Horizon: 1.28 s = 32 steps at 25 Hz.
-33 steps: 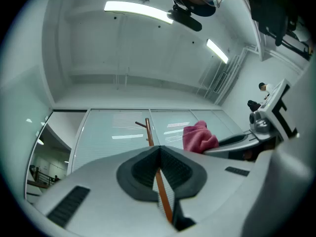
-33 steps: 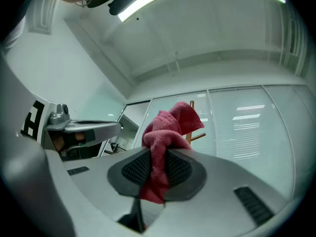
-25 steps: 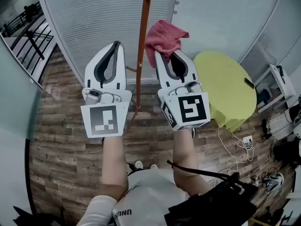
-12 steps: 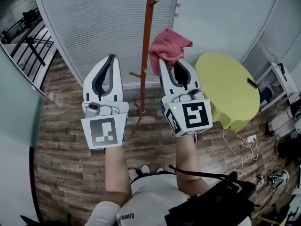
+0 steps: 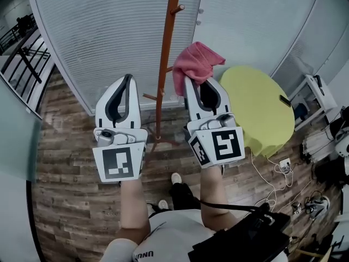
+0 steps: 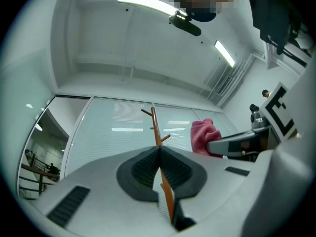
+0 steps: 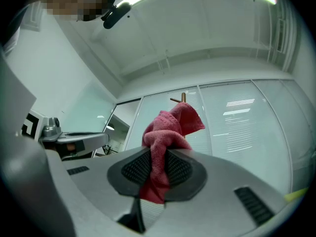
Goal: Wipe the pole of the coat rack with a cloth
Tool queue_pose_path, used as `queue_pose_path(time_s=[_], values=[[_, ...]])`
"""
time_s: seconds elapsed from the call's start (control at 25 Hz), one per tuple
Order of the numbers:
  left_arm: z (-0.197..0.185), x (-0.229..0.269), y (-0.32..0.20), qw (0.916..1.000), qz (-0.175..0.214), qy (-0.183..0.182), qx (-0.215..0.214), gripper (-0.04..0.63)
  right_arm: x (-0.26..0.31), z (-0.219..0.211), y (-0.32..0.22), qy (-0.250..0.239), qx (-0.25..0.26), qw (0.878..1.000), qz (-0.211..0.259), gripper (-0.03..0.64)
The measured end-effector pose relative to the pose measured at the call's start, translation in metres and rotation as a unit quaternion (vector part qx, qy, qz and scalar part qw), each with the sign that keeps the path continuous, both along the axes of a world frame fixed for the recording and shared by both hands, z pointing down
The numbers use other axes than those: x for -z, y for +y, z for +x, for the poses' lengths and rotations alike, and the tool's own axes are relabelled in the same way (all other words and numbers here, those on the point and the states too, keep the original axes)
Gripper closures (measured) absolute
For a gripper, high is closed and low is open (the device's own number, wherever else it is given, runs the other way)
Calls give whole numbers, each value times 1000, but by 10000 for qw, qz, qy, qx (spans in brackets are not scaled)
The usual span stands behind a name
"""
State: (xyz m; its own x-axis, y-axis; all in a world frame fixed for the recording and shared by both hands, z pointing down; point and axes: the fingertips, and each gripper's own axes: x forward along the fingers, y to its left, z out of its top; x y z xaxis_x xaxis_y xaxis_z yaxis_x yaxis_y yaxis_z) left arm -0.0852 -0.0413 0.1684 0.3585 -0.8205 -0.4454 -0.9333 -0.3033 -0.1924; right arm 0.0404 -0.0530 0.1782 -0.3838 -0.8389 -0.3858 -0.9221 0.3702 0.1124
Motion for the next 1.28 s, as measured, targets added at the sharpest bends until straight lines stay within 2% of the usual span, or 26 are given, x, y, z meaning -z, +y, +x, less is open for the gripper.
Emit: queue_pose_path(time_s=[0.12,0.2,0.32,0.6,0.76,0.96,1.16,1.28], values=[[-3,5,-11,9998,171,-86,95,581,5,5,-14,-69,85,9999,71,543],[-3,12,-19,9986,438,-224,180,582,8,10,-26,-105,108,9998,109,543],[-1,26,-33,9965,785,-204,219,582,14,15,-49,-172,193,9995,172,543],[1,26,-70,9973,479,-71,553,582,34,29,-96,-237,450,9981,354,543],[7,31,-81,9948,697,-180,713,582,47,38,-121,-51,474,9974,543,543],[12,31,-96,9937,675,-127,884,583,58,37,-150,59,699,9953,669,543],[14,24,-104,9947,306,-38,983,581,71,35,-168,10,848,9935,764,543],[13,25,-107,9949,301,-73,959,583,81,32,-174,-4,861,9926,858,543]])
